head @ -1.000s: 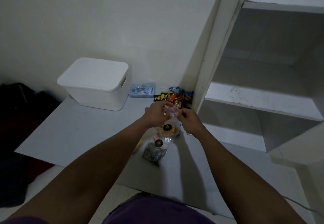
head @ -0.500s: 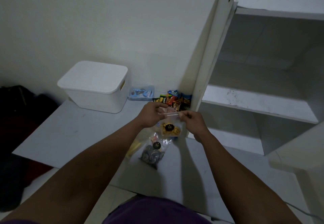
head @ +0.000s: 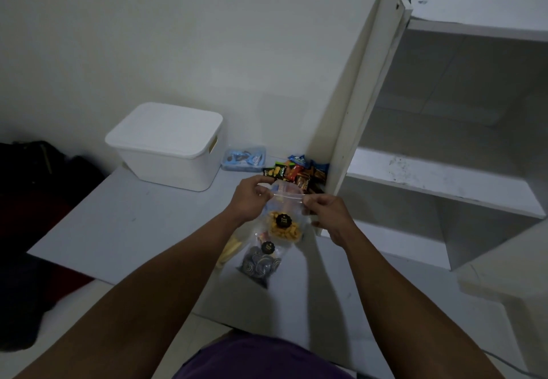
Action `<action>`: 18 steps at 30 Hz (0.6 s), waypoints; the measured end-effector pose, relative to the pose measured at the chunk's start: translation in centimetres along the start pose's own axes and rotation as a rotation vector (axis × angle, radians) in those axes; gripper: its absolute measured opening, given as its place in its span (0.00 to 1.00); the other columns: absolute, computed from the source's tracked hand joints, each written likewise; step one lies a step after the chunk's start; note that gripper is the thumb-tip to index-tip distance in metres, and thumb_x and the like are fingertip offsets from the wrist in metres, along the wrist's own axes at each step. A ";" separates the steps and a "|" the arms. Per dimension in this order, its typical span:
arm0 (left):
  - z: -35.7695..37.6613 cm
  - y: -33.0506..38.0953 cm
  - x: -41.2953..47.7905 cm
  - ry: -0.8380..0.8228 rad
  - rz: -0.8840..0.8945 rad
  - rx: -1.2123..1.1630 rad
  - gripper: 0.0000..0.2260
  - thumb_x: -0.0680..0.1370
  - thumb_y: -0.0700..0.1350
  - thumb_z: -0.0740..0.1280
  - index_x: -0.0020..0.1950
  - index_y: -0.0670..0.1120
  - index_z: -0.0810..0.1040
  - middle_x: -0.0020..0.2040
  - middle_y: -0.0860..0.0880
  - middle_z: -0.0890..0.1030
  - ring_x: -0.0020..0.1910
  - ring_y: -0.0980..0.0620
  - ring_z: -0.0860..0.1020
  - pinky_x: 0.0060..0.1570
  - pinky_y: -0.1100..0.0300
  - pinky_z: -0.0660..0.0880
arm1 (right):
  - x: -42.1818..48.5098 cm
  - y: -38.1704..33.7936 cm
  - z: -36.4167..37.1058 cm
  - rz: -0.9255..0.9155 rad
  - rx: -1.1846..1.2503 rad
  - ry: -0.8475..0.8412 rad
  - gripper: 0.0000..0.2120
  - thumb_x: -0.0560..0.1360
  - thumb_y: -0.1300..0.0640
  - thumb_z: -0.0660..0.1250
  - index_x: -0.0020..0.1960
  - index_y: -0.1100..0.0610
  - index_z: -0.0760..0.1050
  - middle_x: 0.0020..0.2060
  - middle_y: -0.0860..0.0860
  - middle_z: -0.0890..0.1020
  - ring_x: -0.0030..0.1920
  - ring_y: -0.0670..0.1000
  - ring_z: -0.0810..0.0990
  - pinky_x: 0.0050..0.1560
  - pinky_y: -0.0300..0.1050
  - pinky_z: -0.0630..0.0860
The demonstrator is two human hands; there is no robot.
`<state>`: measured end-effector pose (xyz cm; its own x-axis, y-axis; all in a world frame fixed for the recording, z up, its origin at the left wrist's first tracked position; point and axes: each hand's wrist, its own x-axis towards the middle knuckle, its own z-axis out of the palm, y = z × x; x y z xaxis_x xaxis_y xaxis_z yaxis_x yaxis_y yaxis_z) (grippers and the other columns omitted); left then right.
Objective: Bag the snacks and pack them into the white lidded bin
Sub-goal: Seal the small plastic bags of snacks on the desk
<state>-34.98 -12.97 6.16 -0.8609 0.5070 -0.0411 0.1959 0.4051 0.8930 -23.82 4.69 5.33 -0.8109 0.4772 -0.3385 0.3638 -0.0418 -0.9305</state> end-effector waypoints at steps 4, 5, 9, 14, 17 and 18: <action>-0.6 -0.3 -0.1 -0.044 -0.060 -0.114 0.18 0.76 0.36 0.70 0.66 0.44 0.76 0.47 0.38 0.84 0.48 0.50 0.82 0.46 0.65 0.76 | -0.1 -0.6 0.1 -0.035 -0.041 -0.034 0.07 0.77 0.59 0.70 0.48 0.63 0.82 0.41 0.58 0.83 0.39 0.50 0.81 0.39 0.41 0.75; -0.5 -0.2 -0.1 -0.066 -0.079 -0.150 0.20 0.75 0.36 0.71 0.66 0.44 0.76 0.48 0.39 0.84 0.48 0.51 0.82 0.47 0.66 0.77 | -0.2 -0.8 0.3 -0.028 -0.022 -0.037 0.06 0.77 0.58 0.70 0.46 0.61 0.82 0.41 0.57 0.83 0.41 0.51 0.80 0.40 0.44 0.75; 0.1 0.2 -0.2 -0.077 -0.137 -0.316 0.21 0.74 0.35 0.73 0.66 0.46 0.77 0.49 0.43 0.84 0.47 0.54 0.81 0.42 0.69 0.77 | -0.3 -1.2 0.9 -0.023 -0.004 -0.041 0.05 0.78 0.57 0.69 0.43 0.55 0.80 0.42 0.57 0.83 0.43 0.51 0.81 0.40 0.45 0.75; 1.0 0.2 -0.1 -0.125 -0.188 -0.370 0.18 0.74 0.34 0.71 0.63 0.46 0.79 0.52 0.46 0.85 0.43 0.60 0.82 0.39 0.71 0.76 | -0.6 -1.5 0.8 -0.001 -0.084 -0.105 0.07 0.77 0.58 0.70 0.51 0.61 0.82 0.40 0.53 0.83 0.36 0.47 0.81 0.31 0.37 0.75; 1.6 -0.1 -0.3 -0.179 -0.214 -0.320 0.16 0.74 0.35 0.71 0.61 0.44 0.80 0.50 0.45 0.85 0.43 0.58 0.83 0.40 0.67 0.77 | -0.4 -1.1 1.4 -0.031 -0.113 -0.134 0.04 0.77 0.63 0.69 0.48 0.63 0.82 0.37 0.52 0.82 0.35 0.48 0.78 0.30 0.34 0.74; 1.7 -0.2 -0.3 -0.160 -0.238 -0.325 0.14 0.75 0.36 0.71 0.60 0.44 0.81 0.49 0.46 0.85 0.41 0.58 0.83 0.37 0.67 0.77 | -0.2 -0.8 1.6 -0.031 -0.104 -0.114 0.04 0.77 0.64 0.69 0.46 0.62 0.82 0.36 0.52 0.82 0.35 0.48 0.78 0.31 0.34 0.75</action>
<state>-34.00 -11.89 5.26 -0.7758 0.5500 -0.3092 -0.1797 0.2772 0.9439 -24.65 3.25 5.93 -0.8671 0.3735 -0.3295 0.3790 0.0655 -0.9231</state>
